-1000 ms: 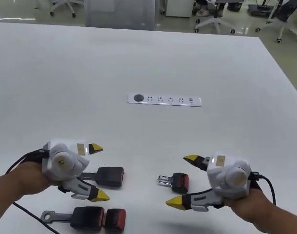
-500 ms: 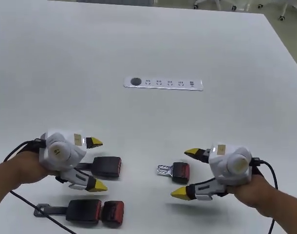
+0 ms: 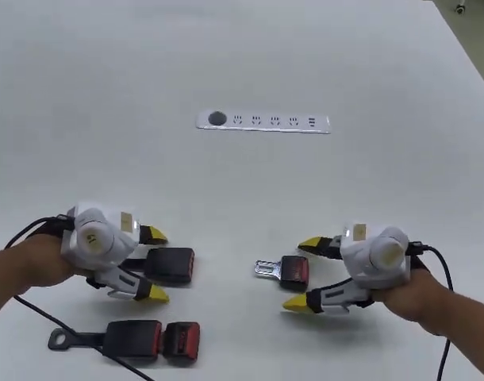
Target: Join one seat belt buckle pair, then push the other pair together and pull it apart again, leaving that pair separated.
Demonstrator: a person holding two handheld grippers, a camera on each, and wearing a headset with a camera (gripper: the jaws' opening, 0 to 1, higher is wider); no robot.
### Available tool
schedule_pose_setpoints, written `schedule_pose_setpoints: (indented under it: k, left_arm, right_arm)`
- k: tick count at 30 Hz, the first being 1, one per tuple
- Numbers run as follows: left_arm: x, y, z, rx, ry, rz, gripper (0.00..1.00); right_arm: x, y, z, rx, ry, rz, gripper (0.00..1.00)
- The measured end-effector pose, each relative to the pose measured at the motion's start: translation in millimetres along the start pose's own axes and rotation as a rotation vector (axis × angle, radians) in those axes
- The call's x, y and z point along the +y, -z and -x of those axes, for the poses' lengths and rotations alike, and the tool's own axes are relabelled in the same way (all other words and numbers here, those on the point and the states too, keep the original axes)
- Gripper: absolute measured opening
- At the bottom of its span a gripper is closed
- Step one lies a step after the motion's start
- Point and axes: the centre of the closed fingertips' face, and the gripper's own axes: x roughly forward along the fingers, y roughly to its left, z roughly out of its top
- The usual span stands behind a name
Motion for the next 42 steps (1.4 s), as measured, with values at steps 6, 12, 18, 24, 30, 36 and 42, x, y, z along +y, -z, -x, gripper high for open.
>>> schedule_pose_setpoints:
  k: [6,12,18,24,30,36,42]
  left_arm:
    - [1.2,-1.8,-1.3,-0.011,0.018,-0.024,0.54]
    - [1.1,-2.4,-1.3,-0.023,0.041,-0.036,0.45]
    - [9.2,-3.5,1.2,-0.019,0.040,-0.038,0.39]
    - [13.4,0.9,-3.9,-0.010,0.052,-0.050,0.38]
    - [15.6,-0.4,-6.3,-0.010,0.049,-0.047,0.37]
    - [15.0,-3.3,-6.7,-0.014,0.049,-0.042,0.37]
    - [15.6,-2.5,-7.1,-0.018,0.047,-0.037,0.37]
  right_arm:
    - [-0.9,2.7,-2.6,0.019,-0.011,0.024,0.60]
    - [-0.9,2.3,-2.8,0.022,-0.025,0.058,0.46]
    - [-5.3,2.4,-2.1,0.021,-0.014,0.066,0.37]
    - [-6.9,3.8,-1.6,0.000,-0.025,0.095,0.36]
    - [-6.8,3.9,-0.7,-0.019,-0.047,0.101,0.36]
    - [-6.1,3.9,-0.2,-0.031,-0.060,0.095,0.36]
    - [-5.2,3.9,-1.2,-0.038,-0.067,0.100,0.36]
